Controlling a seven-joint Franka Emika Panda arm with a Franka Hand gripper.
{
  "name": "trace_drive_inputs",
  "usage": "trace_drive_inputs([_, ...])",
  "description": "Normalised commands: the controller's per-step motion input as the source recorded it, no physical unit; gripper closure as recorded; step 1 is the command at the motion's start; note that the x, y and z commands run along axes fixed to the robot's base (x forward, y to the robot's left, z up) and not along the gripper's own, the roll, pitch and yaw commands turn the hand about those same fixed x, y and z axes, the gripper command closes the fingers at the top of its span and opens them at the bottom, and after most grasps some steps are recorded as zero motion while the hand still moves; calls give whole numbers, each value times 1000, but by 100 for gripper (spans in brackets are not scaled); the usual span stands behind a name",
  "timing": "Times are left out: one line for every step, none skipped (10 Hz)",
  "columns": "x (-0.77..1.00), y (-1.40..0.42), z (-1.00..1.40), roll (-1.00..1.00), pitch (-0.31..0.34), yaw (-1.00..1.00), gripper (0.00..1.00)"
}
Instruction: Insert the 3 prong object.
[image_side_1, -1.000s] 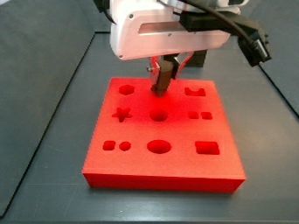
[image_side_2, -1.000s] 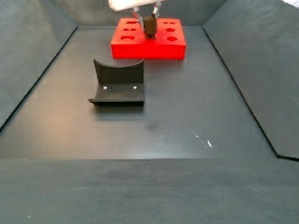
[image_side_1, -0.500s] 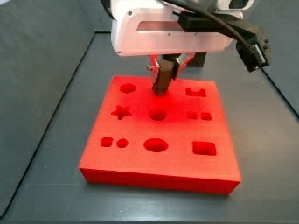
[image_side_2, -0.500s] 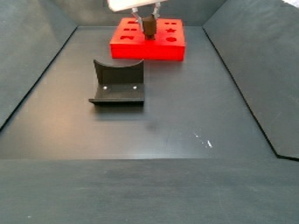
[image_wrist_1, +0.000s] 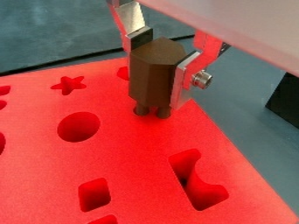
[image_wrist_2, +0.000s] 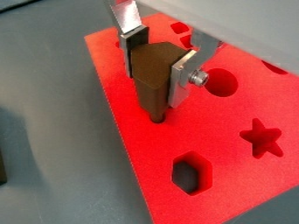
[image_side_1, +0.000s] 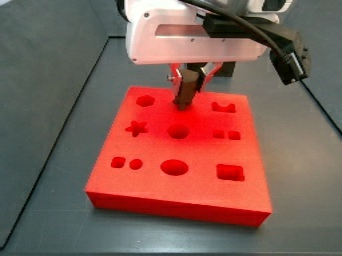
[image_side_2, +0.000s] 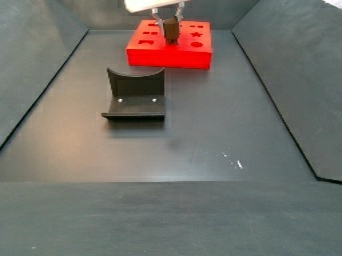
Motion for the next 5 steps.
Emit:
trace_drive_inputs([37,29,-514,-316,31,0,100])
trace_drive_inputs([57,0,-23,-79,61,0,100])
trace_drive_inputs([0,0,-23,-4,-41,0,100])
trace_drive_inputs([0,0,-283,-167,-199,0,100])
trace_drive_inputs([0,0,-534,-73,-201,0,100])
